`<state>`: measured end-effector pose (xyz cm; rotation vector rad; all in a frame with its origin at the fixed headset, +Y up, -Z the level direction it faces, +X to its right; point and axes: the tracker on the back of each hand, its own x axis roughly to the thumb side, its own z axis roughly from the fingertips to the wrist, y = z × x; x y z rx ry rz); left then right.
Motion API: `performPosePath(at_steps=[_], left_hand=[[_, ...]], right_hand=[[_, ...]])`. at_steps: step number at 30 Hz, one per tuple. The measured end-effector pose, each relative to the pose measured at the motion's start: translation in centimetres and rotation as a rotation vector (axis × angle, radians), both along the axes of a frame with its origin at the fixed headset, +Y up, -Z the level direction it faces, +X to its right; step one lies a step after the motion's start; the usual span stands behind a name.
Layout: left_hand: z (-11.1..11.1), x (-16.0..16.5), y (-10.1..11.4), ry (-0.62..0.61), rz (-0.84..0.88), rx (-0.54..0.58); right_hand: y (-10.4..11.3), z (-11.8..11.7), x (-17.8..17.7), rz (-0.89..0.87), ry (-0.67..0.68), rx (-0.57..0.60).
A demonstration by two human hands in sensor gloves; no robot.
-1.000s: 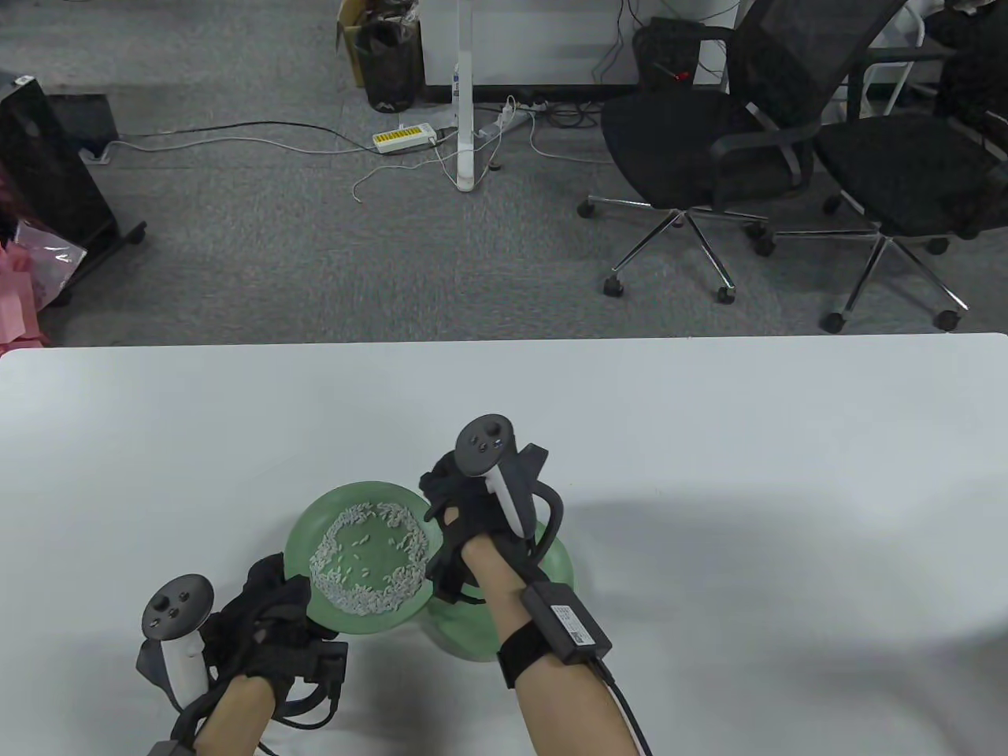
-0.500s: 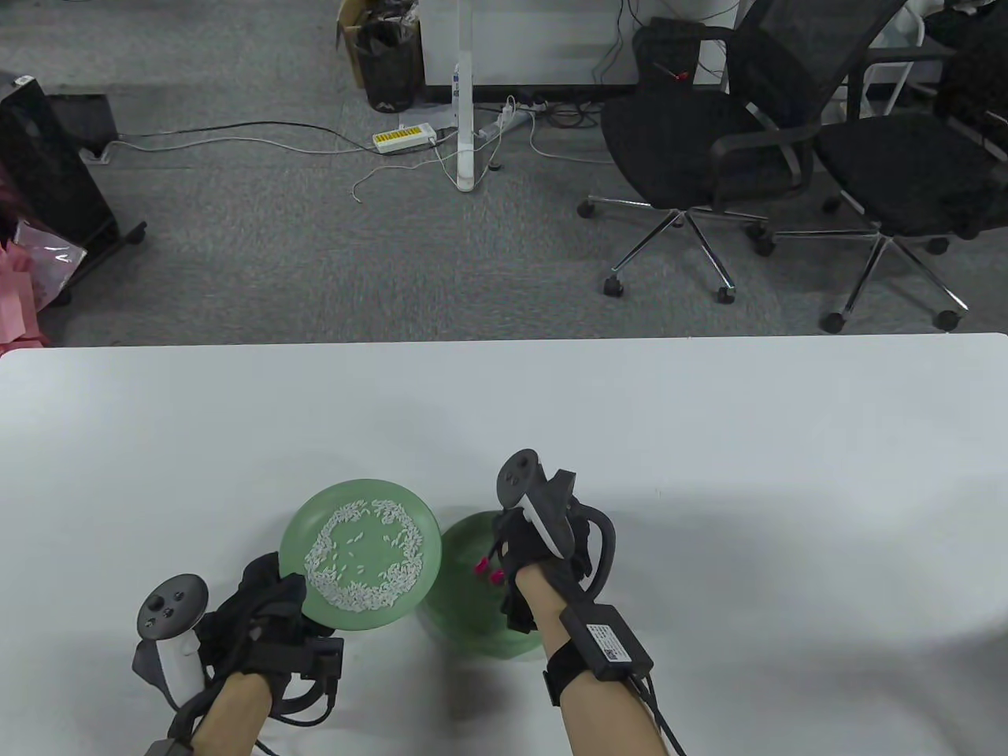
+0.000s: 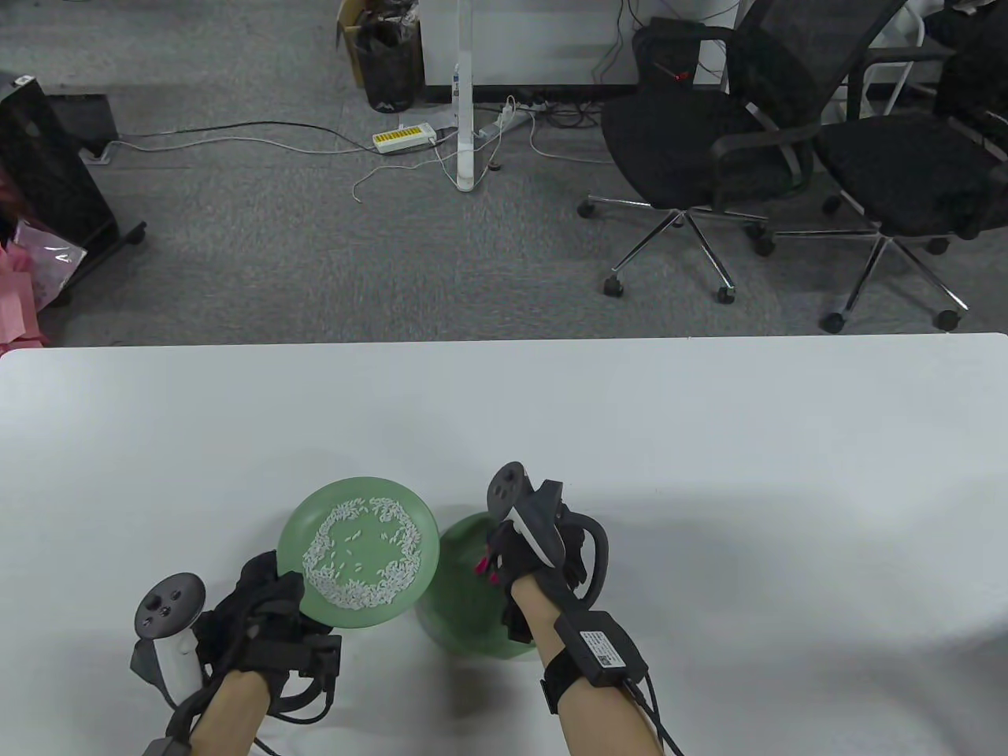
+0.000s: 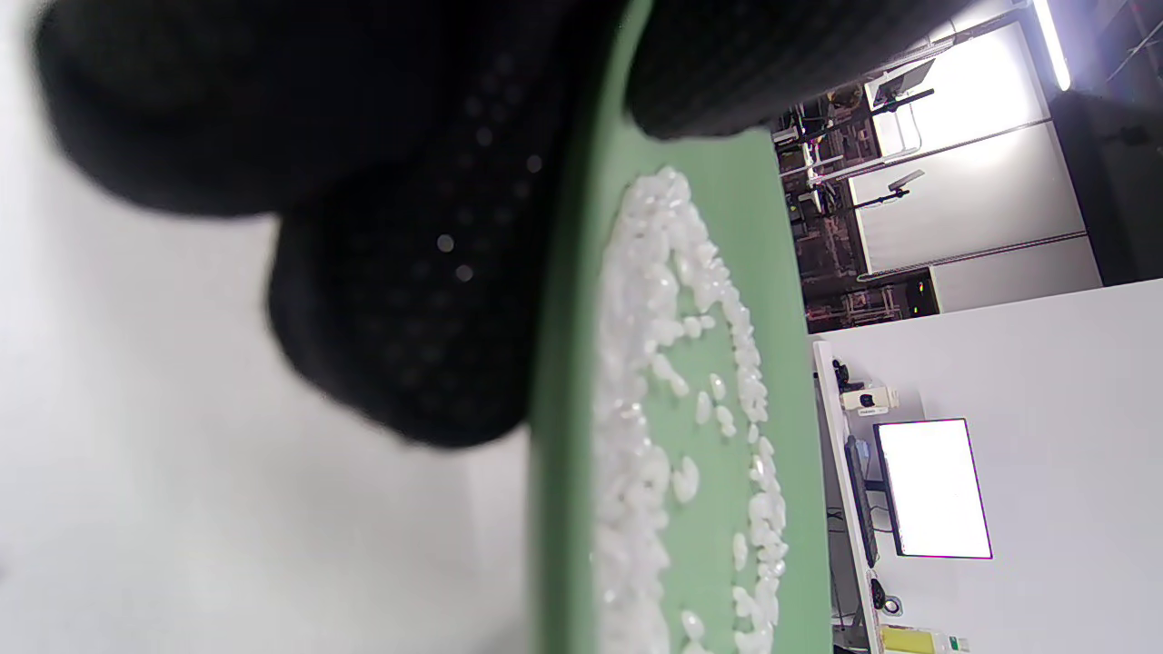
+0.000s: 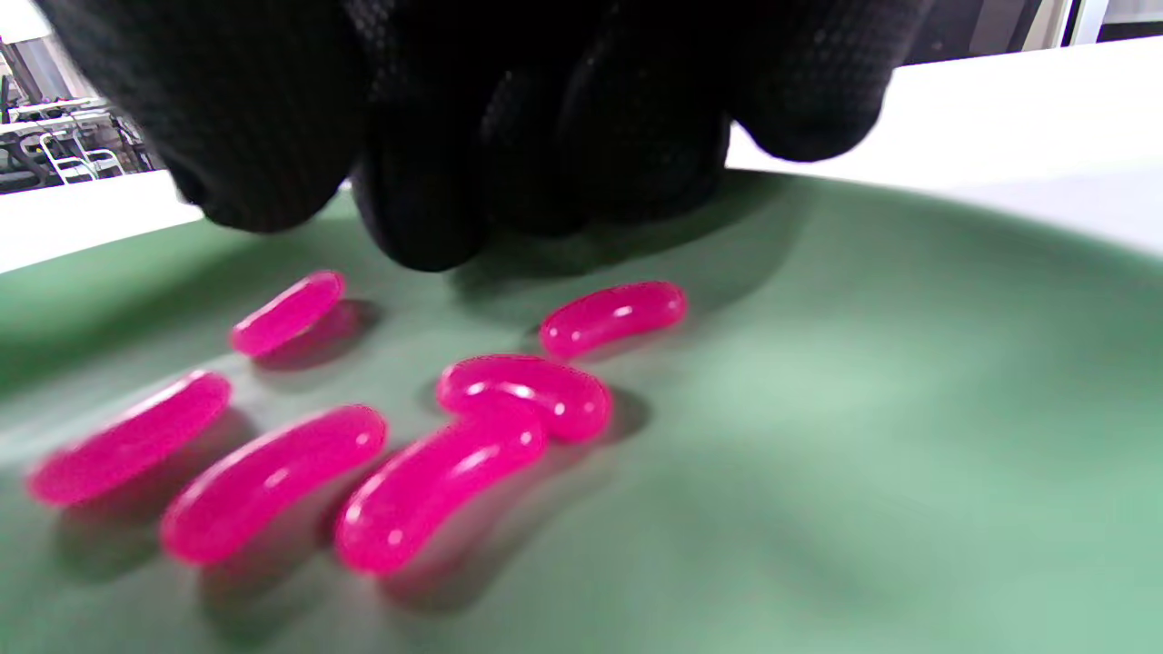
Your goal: Pick gummy candy with hand pinch into plate
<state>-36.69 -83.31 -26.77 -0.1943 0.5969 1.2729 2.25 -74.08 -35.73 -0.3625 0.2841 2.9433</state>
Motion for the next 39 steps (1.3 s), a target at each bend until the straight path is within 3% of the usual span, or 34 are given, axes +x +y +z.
performPosePath(at_steps=[5, 12, 26, 29, 39], left_hand=[[0.1, 0.3, 0.3, 0.007, 0.009, -0.007], [-0.4, -0.7, -0.7, 0.066, 0.022, -0.024], [-2.0, -5.3, -5.1, 0.175, 0.003, -0.081], [-1.4, -4.1, -3.7, 0.178, -0.008, -0.09], [-0.8, -3.1, -2.0, 0.207, -0.079, -0.104]], right_hand=[[1.3, 0.4, 0.8, -0.034, 0.0, 0.054], [3.1, 1.1, 2.8, -0.027, 0.025, 0.234], [4.6, 3.9, 7.6, 0.041, 0.133, 0.429], [4.5, 4.6, 8.3, 0.074, 0.16, 0.448], [3.3, 5.6, 10.6, 0.088, 0.165, 0.432]])
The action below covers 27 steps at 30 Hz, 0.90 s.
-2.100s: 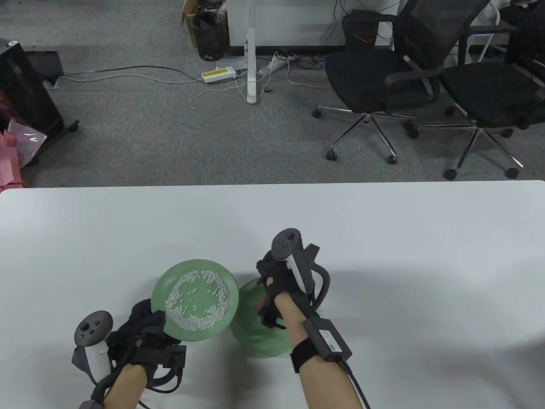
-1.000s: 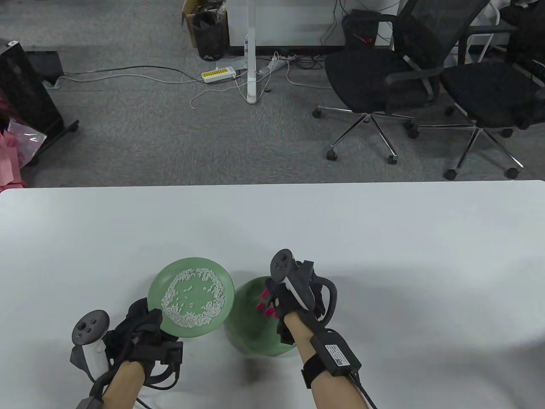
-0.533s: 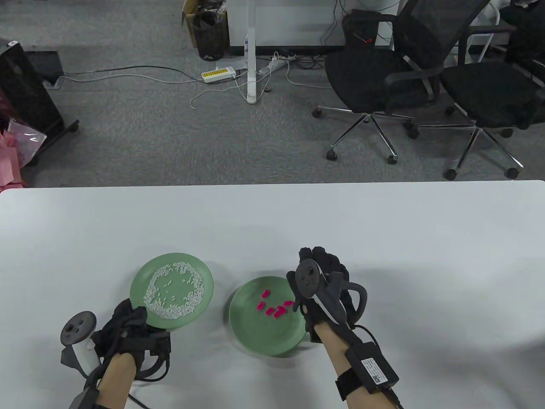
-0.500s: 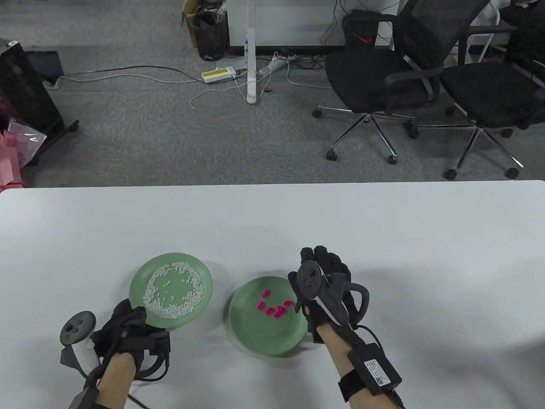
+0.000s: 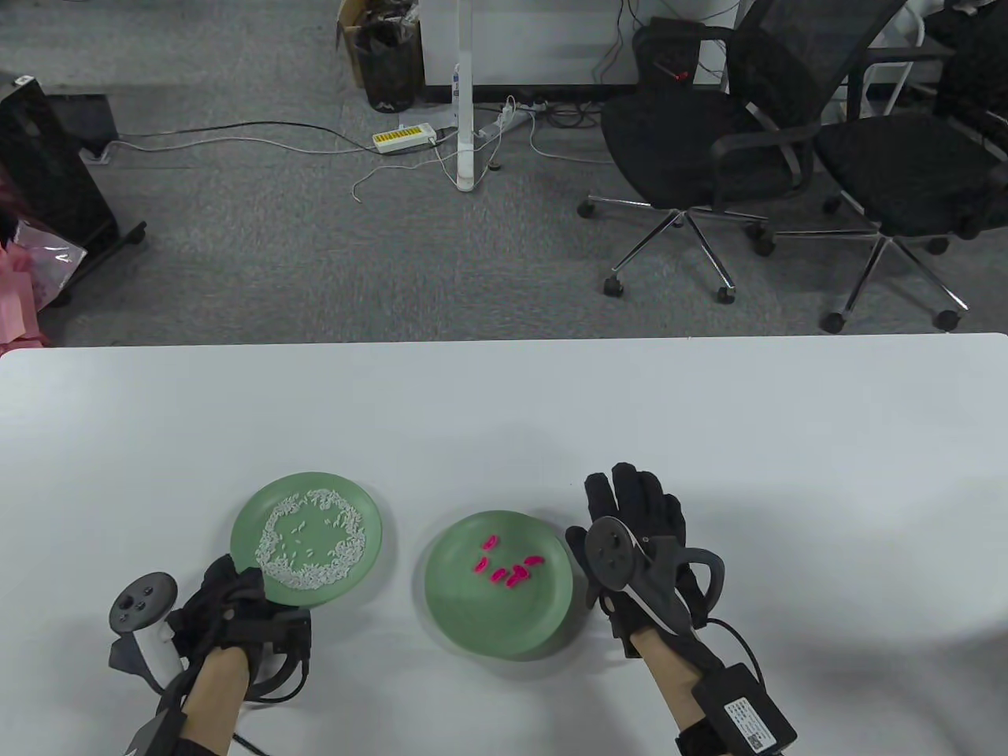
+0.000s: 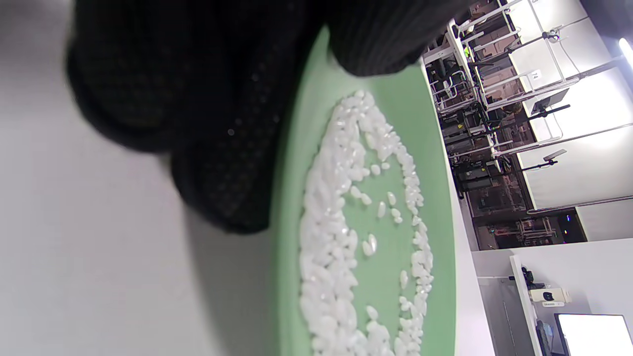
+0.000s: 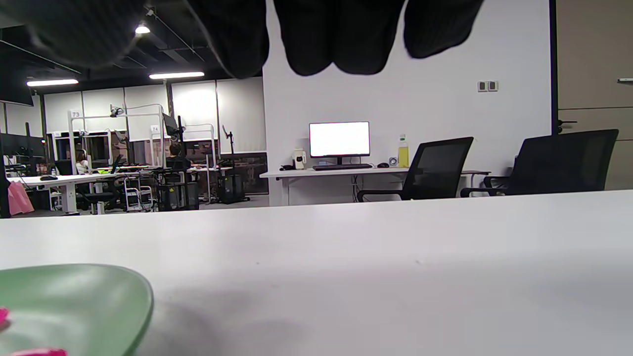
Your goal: Pick gummy candy with hand pinch into plate
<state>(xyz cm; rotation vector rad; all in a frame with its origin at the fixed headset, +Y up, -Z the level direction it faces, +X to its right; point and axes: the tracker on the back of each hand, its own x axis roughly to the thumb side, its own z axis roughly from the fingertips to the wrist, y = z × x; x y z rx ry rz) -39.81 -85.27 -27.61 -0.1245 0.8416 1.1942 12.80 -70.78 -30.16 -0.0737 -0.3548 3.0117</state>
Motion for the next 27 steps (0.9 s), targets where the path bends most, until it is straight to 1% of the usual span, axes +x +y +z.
performPosePath(at_steps=[5, 9, 11, 14, 15, 16, 17, 19, 20, 21, 22, 24, 26, 27], left_hand=[[-0.1, -0.3, 0.7, -0.018, -0.149, -0.011], [-0.3, -0.4, 1.8, -0.062, -0.283, -0.032], [-0.5, -0.3, 2.4, -0.095, -0.35, -0.06], [-0.4, 0.5, 3.9, -0.163, -0.496, -0.096], [-0.4, 1.1, 4.7, -0.194, -0.571, -0.114], [-0.3, 1.6, 5.5, -0.217, -0.656, -0.106], [-0.2, 2.2, 6.2, -0.227, -0.725, -0.082], [0.2, 4.4, 8.6, -0.29, -0.909, -0.008], [0.4, 5.3, 9.5, -0.315, -0.951, 0.026], [0.9, 7.0, 11.0, -0.352, -1.001, 0.09], [1.2, 8.4, 12.3, -0.415, -1.017, 0.162], [1.8, 10.4, 13.7, -0.483, -1.054, 0.247], [2.4, 12.6, 14.9, -0.583, -1.073, 0.346], [2.5, 13.2, 15.2, -0.612, -1.08, 0.369]], right_hand=[[-0.6, 0.2, 1.1, 0.007, -0.01, -0.016], [-1.0, 0.3, 2.1, 0.005, -0.024, -0.018], [-1.3, 0.4, 2.4, 0.012, -0.025, -0.027], [-1.4, 0.5, 2.8, 0.009, -0.027, -0.03], [-1.4, 0.6, 2.9, 0.003, -0.024, -0.03], [-1.4, 0.6, 2.9, 0.002, -0.027, -0.025], [-1.4, 0.7, 3.0, 0.002, -0.027, -0.023], [-1.6, 0.7, 3.1, 0.004, -0.027, -0.02], [-1.7, 0.6, 3.1, 0.004, -0.024, -0.022], [-1.8, 0.6, 3.2, 0.003, -0.017, -0.029], [-1.9, 0.6, 3.2, 0.002, -0.013, -0.032], [-2.0, 0.7, 3.2, 0.007, -0.009, -0.033], [-2.1, 0.7, 3.1, 0.013, 0.006, -0.037], [-2.1, 0.8, 3.0, 0.013, 0.008, -0.037]])
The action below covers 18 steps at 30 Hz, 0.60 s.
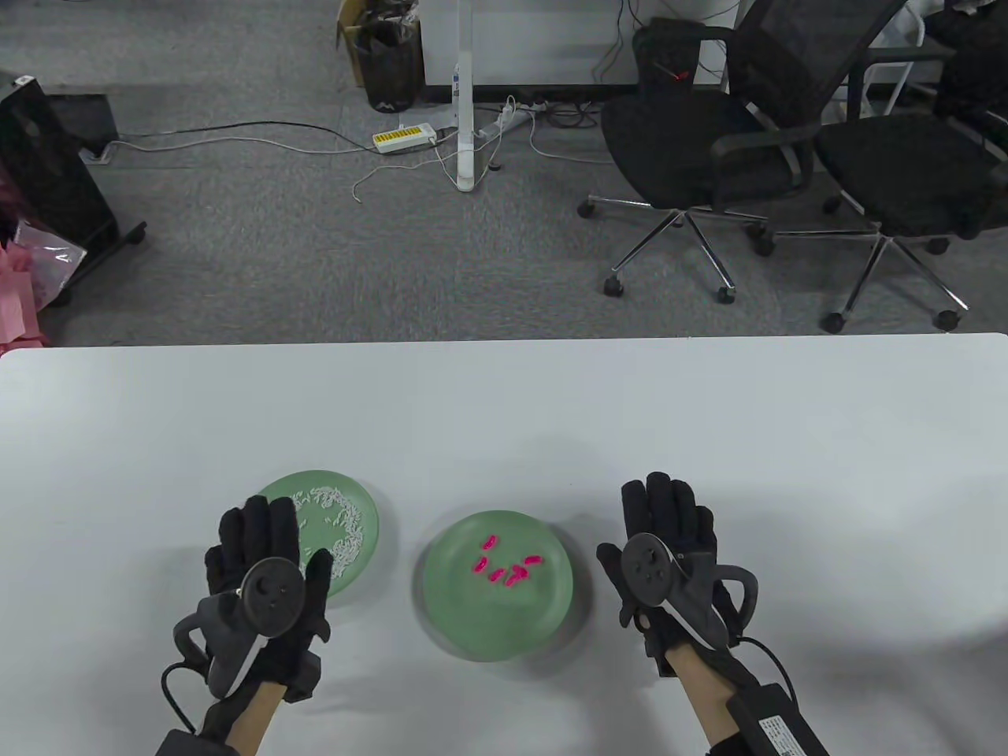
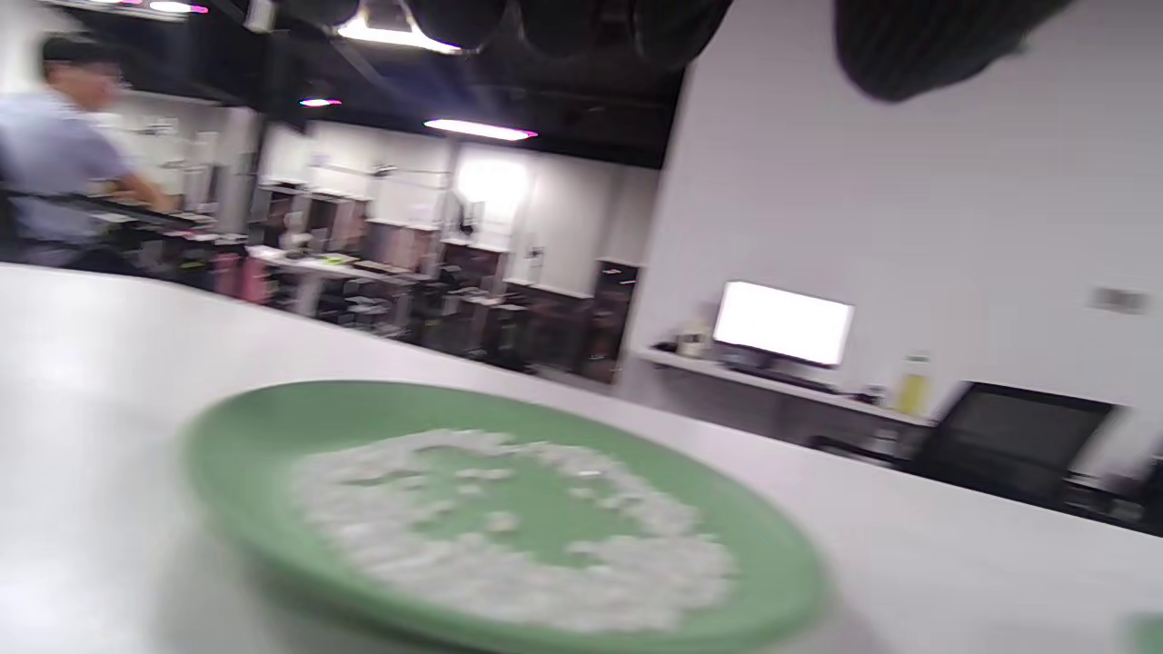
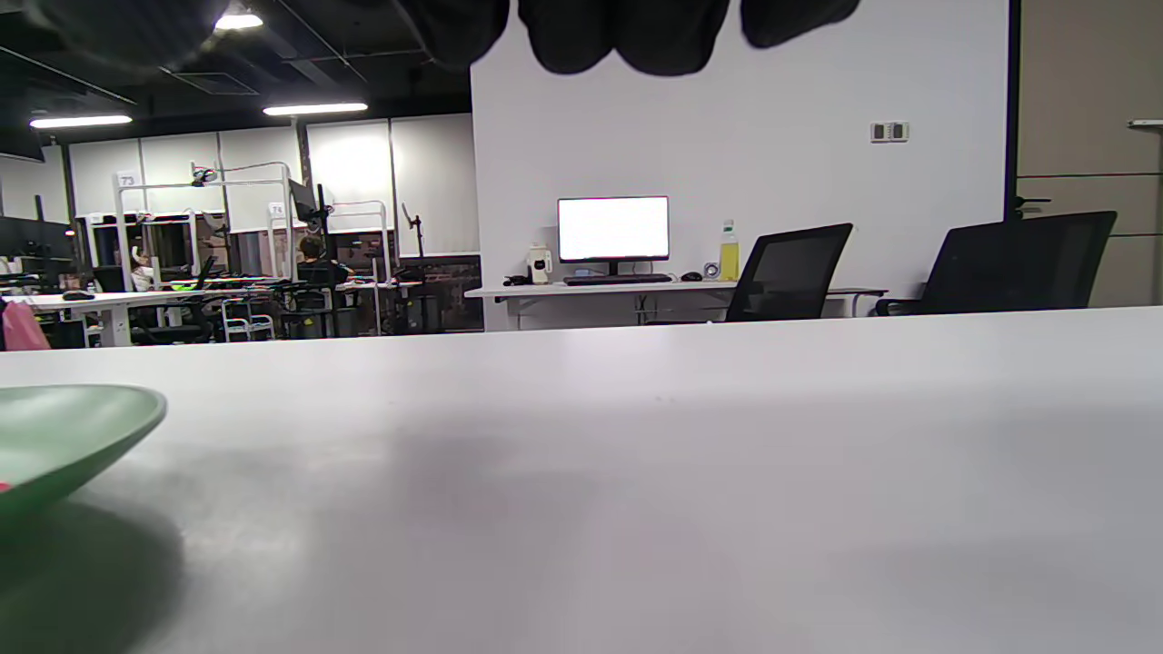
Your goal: Pick gummy candy with hand pinch into plate
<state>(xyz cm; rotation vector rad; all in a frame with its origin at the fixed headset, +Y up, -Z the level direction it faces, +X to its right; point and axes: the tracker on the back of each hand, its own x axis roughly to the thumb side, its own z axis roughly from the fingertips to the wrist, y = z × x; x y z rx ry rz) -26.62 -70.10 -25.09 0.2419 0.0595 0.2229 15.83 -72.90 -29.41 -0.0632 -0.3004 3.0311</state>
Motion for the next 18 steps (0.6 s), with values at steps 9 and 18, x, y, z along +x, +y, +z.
performPosePath(at_steps=[9, 18], left_hand=[[0.6, 5.1, 1.1, -0.209, -0.16, 0.018], [-0.5, 5.0, -0.9, -0.194, -0.212, -0.039]], right_hand=[[0.1, 0.3, -0.6, 0.084, 0.01, -0.018], [-0.4, 0.3, -1.3, 0.194, 0.014, -0.059]])
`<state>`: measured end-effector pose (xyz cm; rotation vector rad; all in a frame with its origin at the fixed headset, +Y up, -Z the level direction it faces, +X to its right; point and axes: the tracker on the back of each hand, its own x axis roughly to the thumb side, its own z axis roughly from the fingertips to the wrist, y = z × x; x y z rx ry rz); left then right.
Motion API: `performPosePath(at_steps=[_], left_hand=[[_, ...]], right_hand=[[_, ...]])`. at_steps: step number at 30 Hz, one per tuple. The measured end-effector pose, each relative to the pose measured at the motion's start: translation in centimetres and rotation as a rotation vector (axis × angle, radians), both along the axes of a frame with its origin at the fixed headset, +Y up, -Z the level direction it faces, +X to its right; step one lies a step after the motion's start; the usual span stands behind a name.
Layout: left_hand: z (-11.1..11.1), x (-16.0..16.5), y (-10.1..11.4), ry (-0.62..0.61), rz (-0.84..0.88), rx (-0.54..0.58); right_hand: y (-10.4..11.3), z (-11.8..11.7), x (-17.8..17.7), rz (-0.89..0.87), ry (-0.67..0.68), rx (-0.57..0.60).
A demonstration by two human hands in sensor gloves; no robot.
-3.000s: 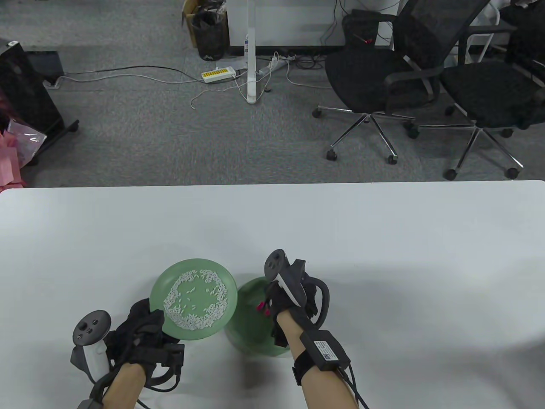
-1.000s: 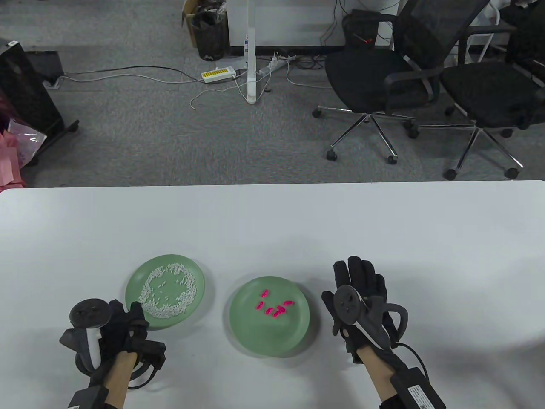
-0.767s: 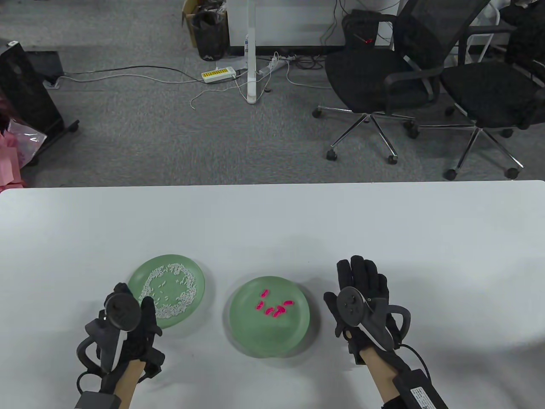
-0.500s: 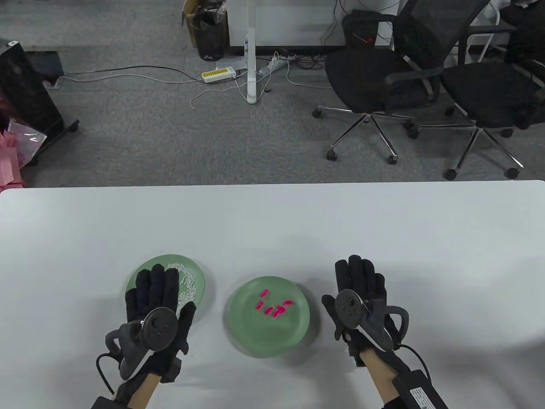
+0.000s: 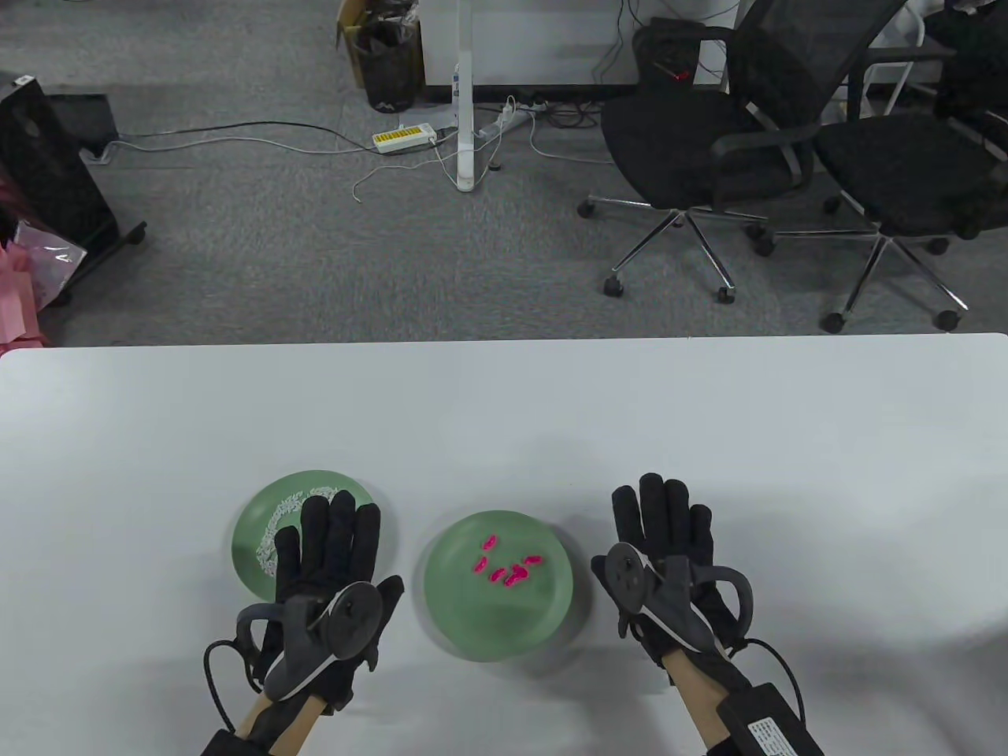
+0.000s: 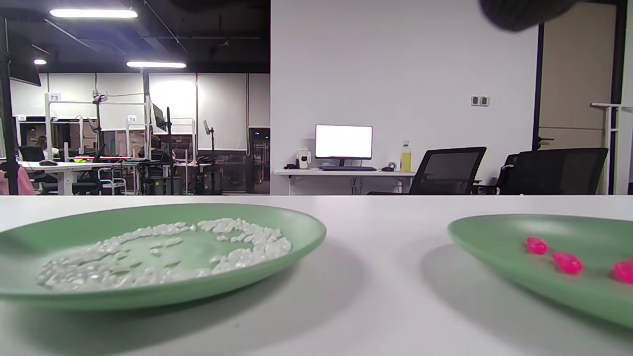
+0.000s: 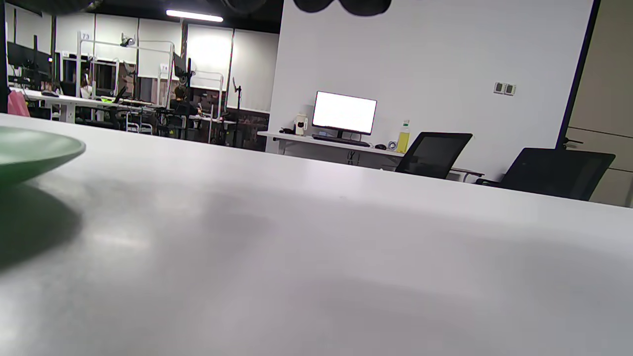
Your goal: Pick gummy candy with hand pinch into plate
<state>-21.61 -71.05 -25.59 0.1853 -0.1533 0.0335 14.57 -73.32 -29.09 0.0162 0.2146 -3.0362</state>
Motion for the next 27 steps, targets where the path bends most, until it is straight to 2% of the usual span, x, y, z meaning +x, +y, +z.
performPosePath(at_steps=[9, 27], left_hand=[[-0.6, -0.6, -2.0, 0.015, -0.016, -0.009], [-1.0, -1.2, -3.5, 0.034, -0.009, -0.026]], right_hand=[[-0.4, 0.1, -0.5, 0.024, 0.008, -0.017], [-0.7, 0.0, -0.5, 0.027, 0.005, -0.018]])
